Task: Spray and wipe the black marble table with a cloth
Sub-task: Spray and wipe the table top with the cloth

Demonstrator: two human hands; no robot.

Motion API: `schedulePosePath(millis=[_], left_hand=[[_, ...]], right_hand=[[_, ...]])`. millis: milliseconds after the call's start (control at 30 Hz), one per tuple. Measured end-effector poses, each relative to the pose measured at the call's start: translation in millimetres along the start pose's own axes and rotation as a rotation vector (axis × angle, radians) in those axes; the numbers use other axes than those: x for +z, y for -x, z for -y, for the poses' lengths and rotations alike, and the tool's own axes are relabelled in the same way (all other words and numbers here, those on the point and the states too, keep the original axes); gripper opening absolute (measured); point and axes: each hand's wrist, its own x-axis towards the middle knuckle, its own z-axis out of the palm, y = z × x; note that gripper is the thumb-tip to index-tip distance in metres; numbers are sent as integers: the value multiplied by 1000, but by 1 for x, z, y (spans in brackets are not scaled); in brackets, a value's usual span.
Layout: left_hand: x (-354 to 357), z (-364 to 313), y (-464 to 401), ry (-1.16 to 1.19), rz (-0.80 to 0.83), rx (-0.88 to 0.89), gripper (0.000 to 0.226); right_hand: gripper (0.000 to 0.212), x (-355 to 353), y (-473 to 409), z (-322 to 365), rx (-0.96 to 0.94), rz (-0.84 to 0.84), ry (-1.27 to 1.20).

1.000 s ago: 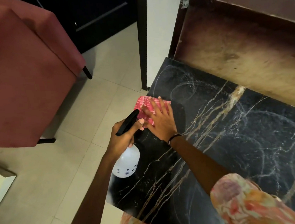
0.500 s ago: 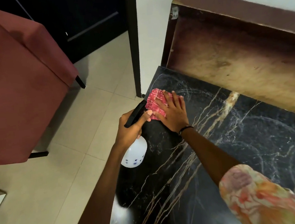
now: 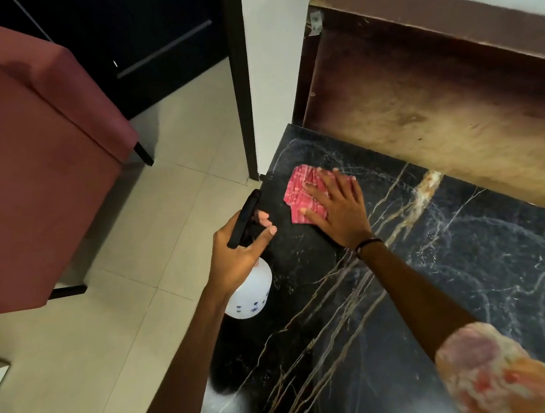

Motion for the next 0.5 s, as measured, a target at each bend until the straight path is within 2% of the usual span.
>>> schedulePosePath(millis=[100,167,300,400,500], left_hand=[[3,-1,0,-35,-13,35,19],[5,-1,2,-38,-43,61,15],[4,-1,1,-44,-61,75,16],[3,0,0,-64,-74,34,20],[4,2,3,-67,-92,21,15]], right_hand=[[70,-2,-39,18,134,6,-27],[67,1,-52,40,160,-3,-57],[61,11,-33,64,-28,-18,-59],[64,11,-10,33,-146,-24,-13],[69,7,-4,-21,-55,-40,36]])
